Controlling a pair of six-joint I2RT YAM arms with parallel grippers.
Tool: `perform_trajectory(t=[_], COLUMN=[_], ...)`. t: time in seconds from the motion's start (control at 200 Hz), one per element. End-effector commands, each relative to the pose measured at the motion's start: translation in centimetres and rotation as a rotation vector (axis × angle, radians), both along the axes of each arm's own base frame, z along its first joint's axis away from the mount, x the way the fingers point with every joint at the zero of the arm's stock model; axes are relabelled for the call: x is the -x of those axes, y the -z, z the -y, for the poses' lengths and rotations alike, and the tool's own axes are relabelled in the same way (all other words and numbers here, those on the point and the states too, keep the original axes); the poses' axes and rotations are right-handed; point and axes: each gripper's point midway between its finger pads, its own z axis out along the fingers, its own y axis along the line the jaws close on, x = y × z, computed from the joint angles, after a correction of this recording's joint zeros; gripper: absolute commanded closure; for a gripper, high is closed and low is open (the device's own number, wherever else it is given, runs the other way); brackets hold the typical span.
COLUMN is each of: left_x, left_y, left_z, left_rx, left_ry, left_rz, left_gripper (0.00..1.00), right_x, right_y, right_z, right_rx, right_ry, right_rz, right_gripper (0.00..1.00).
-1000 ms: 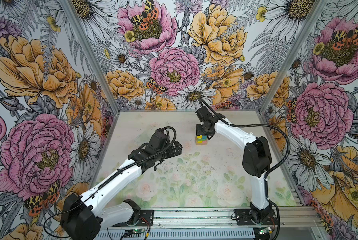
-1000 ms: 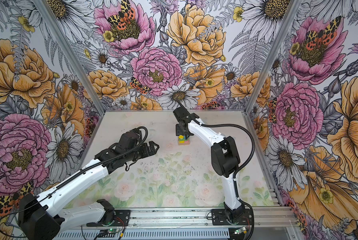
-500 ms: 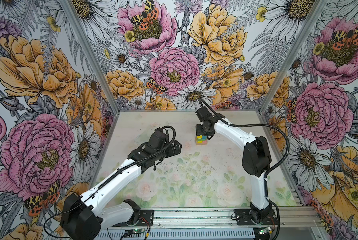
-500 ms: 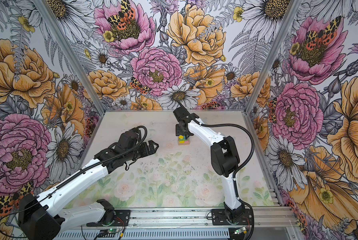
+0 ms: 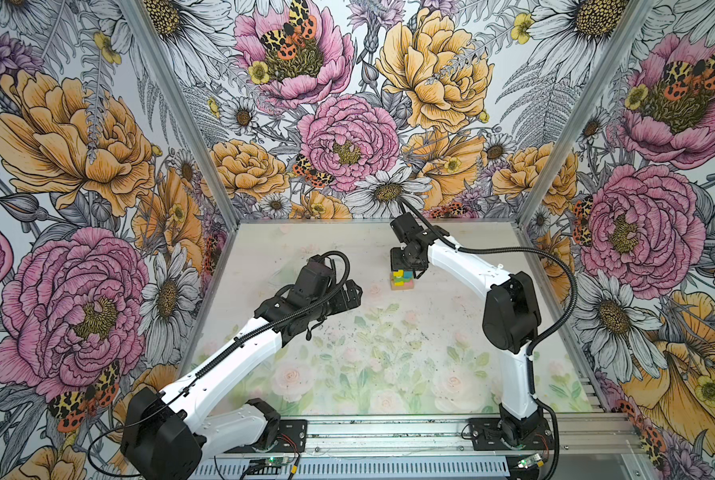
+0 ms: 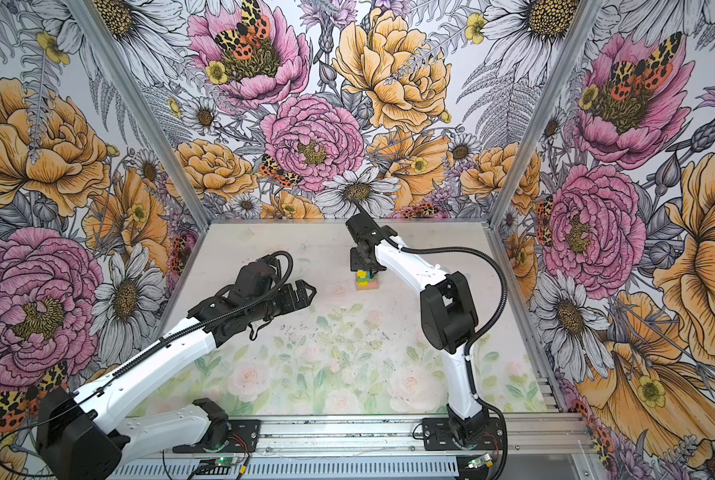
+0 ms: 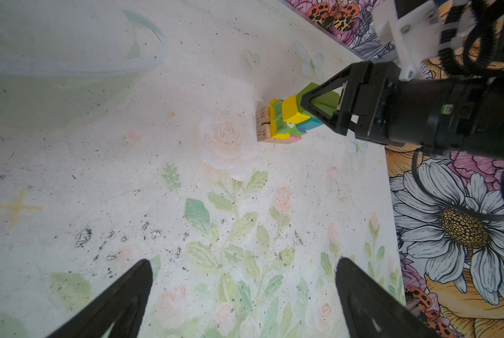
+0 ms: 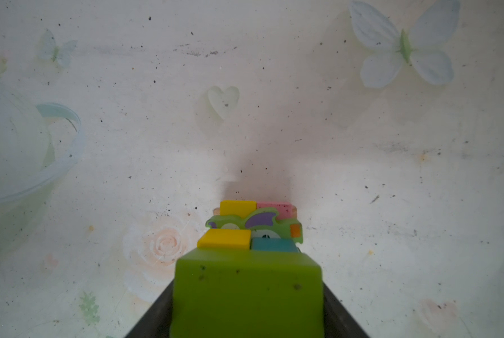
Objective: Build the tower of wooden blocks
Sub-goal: 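Lower the lime-green block onto the yellow and teal cubes, then open the right gripper and raise it off the lime-green block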
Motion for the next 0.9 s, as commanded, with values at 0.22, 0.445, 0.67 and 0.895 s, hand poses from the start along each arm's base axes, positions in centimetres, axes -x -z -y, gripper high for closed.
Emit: perform_trajectory(t=[0.22, 0.445, 0.67, 0.895], left_x=[-0.19, -0.16, -0.08, -0.13], left_y=[0.07, -0.10, -0.35, -0.47], left_z=[-0.04, -0.03, -0.07, -0.12], left_rx=[0.005, 0.009, 0.014, 0.016], left_ry=[0.012, 0.013, 0.012, 0.010], left_rz=[0.014, 0.018, 0.023, 0.026], left_gripper=[0.01, 0.01, 0.01, 0.01], right_x=[-0.63, -0.64, -0.67, -0.69], right_y=[-0.37, -0.27, -0.23, -0.38], right_z=[-0.39, -0.43, -0.54, -0.58], right_rx=[-0.012, -0.008, -0.007, -0.005], right_ry=[-0.001, -0.006, -0.011, -0.013], right_rz=[0.010, 0.010, 0.011, 0.016], right_gripper=[0.47, 0.44, 0.38, 0.32])
